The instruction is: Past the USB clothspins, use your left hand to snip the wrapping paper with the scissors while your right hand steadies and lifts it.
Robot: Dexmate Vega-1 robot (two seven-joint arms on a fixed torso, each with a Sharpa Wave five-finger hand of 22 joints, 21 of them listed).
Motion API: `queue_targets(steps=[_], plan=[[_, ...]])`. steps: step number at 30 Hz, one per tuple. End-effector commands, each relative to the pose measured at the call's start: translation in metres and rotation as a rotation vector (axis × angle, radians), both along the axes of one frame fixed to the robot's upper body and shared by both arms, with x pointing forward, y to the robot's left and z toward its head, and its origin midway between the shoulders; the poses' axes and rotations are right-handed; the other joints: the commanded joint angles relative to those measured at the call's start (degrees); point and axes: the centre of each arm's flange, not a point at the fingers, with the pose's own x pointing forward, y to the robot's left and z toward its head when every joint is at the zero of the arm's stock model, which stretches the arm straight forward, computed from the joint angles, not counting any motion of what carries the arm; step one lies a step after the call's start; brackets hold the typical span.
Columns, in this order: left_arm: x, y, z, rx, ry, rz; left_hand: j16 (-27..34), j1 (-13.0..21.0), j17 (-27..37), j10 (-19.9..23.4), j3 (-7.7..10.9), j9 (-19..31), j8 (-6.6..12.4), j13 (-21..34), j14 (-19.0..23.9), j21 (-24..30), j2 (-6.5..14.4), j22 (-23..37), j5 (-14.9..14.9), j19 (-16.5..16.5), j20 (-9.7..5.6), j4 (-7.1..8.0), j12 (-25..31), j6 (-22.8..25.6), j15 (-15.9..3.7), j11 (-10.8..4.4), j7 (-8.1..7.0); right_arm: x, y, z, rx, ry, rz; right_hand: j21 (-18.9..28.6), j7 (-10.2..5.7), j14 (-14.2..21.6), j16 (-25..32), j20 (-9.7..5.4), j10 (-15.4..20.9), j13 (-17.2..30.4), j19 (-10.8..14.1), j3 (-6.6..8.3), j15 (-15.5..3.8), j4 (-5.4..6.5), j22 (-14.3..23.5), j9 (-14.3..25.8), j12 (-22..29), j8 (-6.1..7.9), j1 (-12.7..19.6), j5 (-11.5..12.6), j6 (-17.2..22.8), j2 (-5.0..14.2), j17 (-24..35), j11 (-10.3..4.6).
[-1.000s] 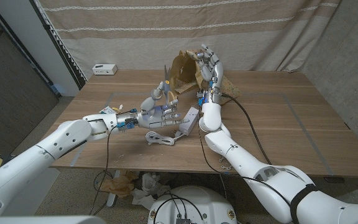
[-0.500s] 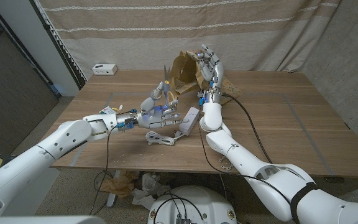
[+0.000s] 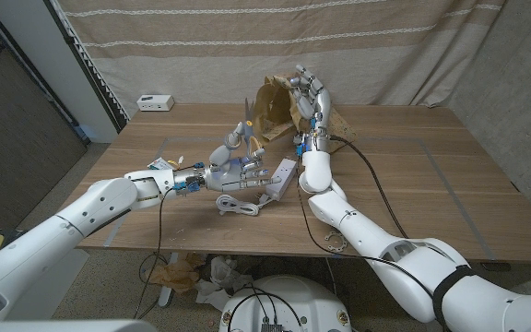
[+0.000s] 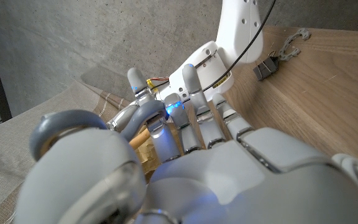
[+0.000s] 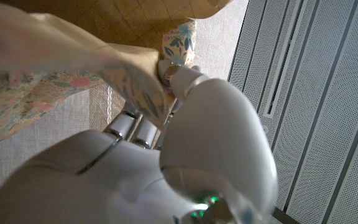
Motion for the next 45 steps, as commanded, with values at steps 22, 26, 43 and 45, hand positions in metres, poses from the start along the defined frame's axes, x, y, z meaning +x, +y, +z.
queue_targets(steps=[22, 26, 43, 45], plan=[[0.003, -0.006, -0.01, -0.026, 0.023, -0.043, 0.37, -0.25, 0.3, 0.06, -0.25, 0.16, 0.43, 0.32, 0.55, 0.24, 0.09, 0.01, -0.13, -0.09, -0.05, -0.18, 0.2, -0.07, -7.78, -1.68, 3.11, -0.012, -0.01, 0.014, -0.1, -0.042, 0.002, 0.64, -1.48, 9.16, 7.8, -9.45, -8.41, -7.27, 2.65, 7.87, -9.37, 6.37, 1.54, -0.06, -10.31, 0.18, 0.83, -0.72, -1.4, 2.61, 4.31, -0.18], [0.002, -0.007, -0.01, -0.026, 0.027, -0.05, 0.38, -0.27, 0.33, 0.08, -0.24, 0.21, 0.45, 0.32, 0.54, 0.22, 0.11, 0.01, -0.12, -0.15, -0.01, -0.18, 0.2, -0.09, -7.62, -1.68, 3.17, -0.01, -0.008, 0.013, -0.096, -0.04, 0.0, 0.54, -1.44, 9.05, 7.57, -9.44, -8.22, -7.6, 2.48, 7.83, -9.36, 6.35, 1.52, -0.07, -10.57, 0.23, 0.84, -0.73, -1.4, 2.63, 4.02, -0.14], [0.002, -0.005, -0.012, -0.021, 0.019, -0.058, 0.6, -0.36, 0.65, 0.21, -0.23, 0.19, 0.52, 0.33, 0.68, 0.2, 0.14, 0.01, -0.07, -0.23, 0.04, -0.16, 0.19, 0.21, -7.75, -1.67, 3.4, -0.001, -0.001, 0.013, -0.075, -0.031, -0.018, 0.41, -1.83, 8.82, 6.75, -9.52, -7.84, -8.85, 2.05, 7.62, -9.34, 6.37, 1.51, -0.11, -11.68, 0.32, 0.96, -0.72, -1.58, 2.78, 2.94, -0.63], [0.002, -0.005, -0.012, -0.02, 0.02, -0.058, 0.57, -0.37, 0.56, 0.22, -0.23, 0.2, 0.5, 0.33, 0.74, 0.21, 0.14, 0.01, -0.07, -0.22, 0.0, -0.16, 0.19, 0.16, -7.76, -1.67, 3.36, 0.0, -0.002, 0.015, -0.069, -0.033, -0.022, 0.43, -1.86, 8.77, 6.62, -9.52, -7.85, -9.05, 2.02, 7.57, -9.34, 6.39, 1.53, -0.11, -11.88, 0.34, 0.98, -0.72, -1.59, 2.8, 2.77, -0.81]])
